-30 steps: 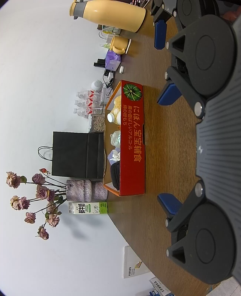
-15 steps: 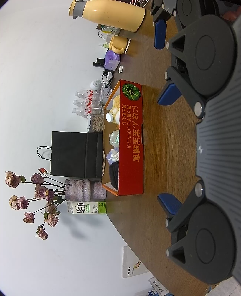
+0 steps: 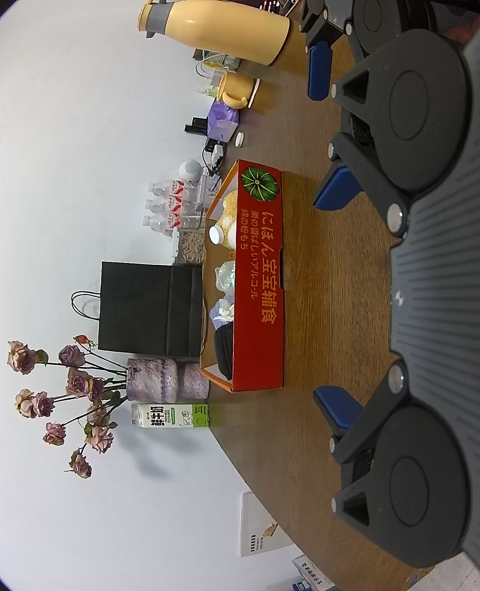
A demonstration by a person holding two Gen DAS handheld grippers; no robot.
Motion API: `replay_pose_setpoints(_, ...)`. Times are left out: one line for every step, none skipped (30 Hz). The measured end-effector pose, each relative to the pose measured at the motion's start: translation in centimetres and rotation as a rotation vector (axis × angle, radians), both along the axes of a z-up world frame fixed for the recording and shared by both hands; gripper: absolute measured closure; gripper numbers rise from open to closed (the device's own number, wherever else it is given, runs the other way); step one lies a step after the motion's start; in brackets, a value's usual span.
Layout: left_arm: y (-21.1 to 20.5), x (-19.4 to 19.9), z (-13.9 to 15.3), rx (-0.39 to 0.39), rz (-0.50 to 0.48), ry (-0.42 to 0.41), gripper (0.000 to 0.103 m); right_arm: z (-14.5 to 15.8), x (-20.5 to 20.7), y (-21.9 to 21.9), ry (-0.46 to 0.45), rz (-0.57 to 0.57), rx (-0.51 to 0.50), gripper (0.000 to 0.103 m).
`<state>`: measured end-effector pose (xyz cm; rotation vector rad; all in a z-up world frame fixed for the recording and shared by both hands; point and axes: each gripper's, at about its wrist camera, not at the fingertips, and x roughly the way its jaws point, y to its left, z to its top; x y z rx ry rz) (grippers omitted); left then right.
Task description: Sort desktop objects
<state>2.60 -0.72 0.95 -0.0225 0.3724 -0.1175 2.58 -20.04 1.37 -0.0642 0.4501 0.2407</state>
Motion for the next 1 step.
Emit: replay_pose_setpoints(-0.06, 0.04, 0.02, -0.002, -0.001, 0.001, 0.000, 0.01, -0.02, -0.03, -0.001, 0.000, 0.001, 0.000)
